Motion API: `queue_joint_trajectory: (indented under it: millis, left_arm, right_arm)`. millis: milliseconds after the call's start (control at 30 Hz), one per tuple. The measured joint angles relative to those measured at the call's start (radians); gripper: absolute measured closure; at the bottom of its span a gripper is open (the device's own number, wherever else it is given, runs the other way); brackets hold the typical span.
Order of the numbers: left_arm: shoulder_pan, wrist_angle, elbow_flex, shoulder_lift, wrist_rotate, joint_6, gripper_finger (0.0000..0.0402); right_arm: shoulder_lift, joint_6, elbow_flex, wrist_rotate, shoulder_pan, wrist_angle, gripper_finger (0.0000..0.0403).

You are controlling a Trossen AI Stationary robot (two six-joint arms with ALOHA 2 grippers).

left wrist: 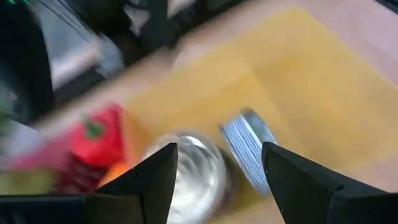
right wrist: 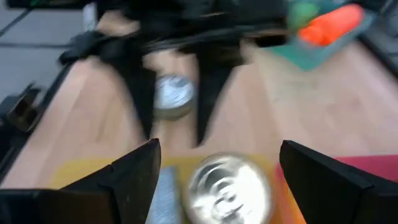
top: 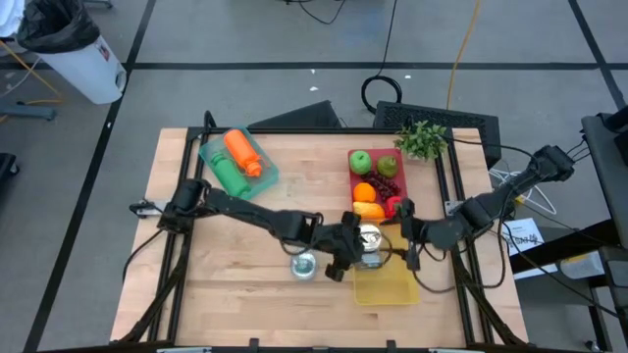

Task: Pick & Place Food Item
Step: Put the green tuna can into the yellow bin

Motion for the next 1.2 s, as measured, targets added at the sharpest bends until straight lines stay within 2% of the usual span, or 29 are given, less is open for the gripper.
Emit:
queue_joint_trajectory:
  millis: [100, 200, 233, 300, 400, 567, 733, 933, 1067, 1200]
  left_arm:
    - [0.041, -0.02, 0.0, 0.0, 0.189, -0.087, 0.016]
    - [0.073, 0.046, 0.0, -0.001, 0.389, -0.18, 0.016]
    - [0.079, 0.069, 0.0, -0.001, 0.44, -0.204, 0.016]
    - [0.079, 0.114, 0.0, -0.001, 0.476, -0.232, 0.016]
    - [0.059, 0.136, -0.001, -0.026, 0.423, -0.239, 0.016]
    - [0.006, 0.13, -0.001, -0.116, 0.224, -0.23, 0.016]
    - [-0.043, 0.125, -0.001, -0.209, 0.192, -0.178, 0.016]
    - [-0.086, 0.075, 0.0, -0.252, 0.185, -0.149, 0.016]
    - [-0.099, 0.045, 0.0, -0.25, 0.121, -0.148, 0.016]
    - [-0.099, 0.009, -0.001, -0.249, 0.079, -0.176, 0.016]
  right_arm:
    - [0.051, 0.035, -0.015, -0.004, 0.073, 0.007, 0.0094]
    - [0.12, 0.041, -0.063, -0.006, 0.134, 0.089, 0.0094]
    - [0.141, 0.039, -0.077, -0.007, 0.145, 0.133, 0.0094]
    - [0.178, 0.039, -0.087, -0.005, 0.158, 0.201, 0.0094]
    - [0.221, 0.073, -0.087, -0.004, 0.162, 0.204, 0.0094]
    - [0.31, 0.16, -0.088, -0.003, 0.161, 0.19, 0.0094]
    - [0.4, 0.168, -0.088, 0.041, 0.157, 0.194, 0.0094]
    - [0.41, 0.177, -0.088, 0.046, 0.139, 0.199, 0.0096]
    - [0.41, 0.177, -0.088, -0.052, 0.139, 0.198, 0.0128]
    - [0.41, 0.168, -0.088, -0.101, 0.14, 0.221, 0.0197]
